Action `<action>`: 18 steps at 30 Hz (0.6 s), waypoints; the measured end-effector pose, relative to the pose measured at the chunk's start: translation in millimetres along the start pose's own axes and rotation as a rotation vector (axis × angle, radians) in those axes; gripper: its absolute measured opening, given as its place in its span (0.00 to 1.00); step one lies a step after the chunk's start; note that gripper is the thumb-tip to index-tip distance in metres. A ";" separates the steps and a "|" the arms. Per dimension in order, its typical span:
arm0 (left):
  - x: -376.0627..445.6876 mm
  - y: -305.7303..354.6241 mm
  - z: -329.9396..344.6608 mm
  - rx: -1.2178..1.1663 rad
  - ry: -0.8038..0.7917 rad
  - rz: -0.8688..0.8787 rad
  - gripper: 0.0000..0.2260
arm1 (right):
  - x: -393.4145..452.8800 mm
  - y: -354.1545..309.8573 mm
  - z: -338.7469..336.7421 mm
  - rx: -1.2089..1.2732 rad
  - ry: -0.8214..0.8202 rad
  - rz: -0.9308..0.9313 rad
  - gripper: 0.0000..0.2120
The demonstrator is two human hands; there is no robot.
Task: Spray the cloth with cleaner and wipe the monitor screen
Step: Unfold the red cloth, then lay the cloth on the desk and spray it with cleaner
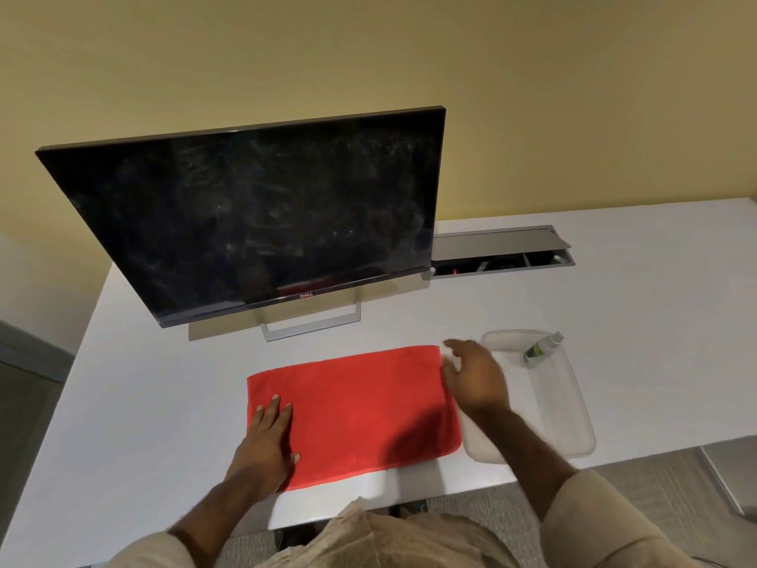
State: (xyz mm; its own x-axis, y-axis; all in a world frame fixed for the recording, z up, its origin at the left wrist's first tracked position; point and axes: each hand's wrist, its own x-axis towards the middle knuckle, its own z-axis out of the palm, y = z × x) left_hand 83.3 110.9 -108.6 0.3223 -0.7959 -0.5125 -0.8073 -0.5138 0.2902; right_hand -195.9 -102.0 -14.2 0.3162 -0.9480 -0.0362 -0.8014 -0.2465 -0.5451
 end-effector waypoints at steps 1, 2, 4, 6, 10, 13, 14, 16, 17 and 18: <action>0.2 -0.3 0.6 -0.001 0.003 0.001 0.41 | 6.8 4.7 -11.8 0.003 0.098 0.008 0.14; 0.5 -0.7 1.1 -0.001 0.005 0.002 0.41 | 13.1 10.6 -22.9 -0.012 0.182 0.020 0.13; 0.8 -0.9 1.8 0.005 0.001 0.001 0.41 | 23.0 24.9 -40.9 -0.088 0.289 0.077 0.13; 1.1 -1.0 2.4 0.006 0.001 0.003 0.41 | 28.4 40.4 -52.0 -0.178 0.341 0.150 0.16; 2.3 -1.5 1.9 0.006 0.002 -0.003 0.41 | 33.1 62.6 -61.5 -0.186 0.377 0.352 0.22; 2.3 -1.1 1.5 0.007 -0.004 -0.011 0.41 | 35.1 72.3 -67.3 -0.130 0.369 0.460 0.22; 2.3 -0.9 1.2 0.007 -0.006 -0.012 0.41 | 35.5 74.9 -69.4 -0.111 0.351 0.475 0.21; 2.0 -0.4 0.4 0.007 -0.011 -0.015 0.41 | 36.1 78.9 -73.1 -0.090 0.306 0.479 0.18; 1.9 -0.1 0.0 0.007 -0.012 -0.015 0.41 | 36.6 80.4 -74.5 -0.083 0.291 0.479 0.16; 1.7 0.1 -0.5 0.007 -0.014 -0.015 0.41 | 37.0 81.6 -75.5 -0.075 0.284 0.481 0.15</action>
State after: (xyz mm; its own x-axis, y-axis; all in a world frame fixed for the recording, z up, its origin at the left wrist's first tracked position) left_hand 84.0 109.3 -109.0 0.3273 -0.7837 -0.5279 -0.8060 -0.5232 0.2770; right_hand -287.9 -172.4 3.3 -0.2347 -0.9715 -0.0335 -0.8585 0.2233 -0.4617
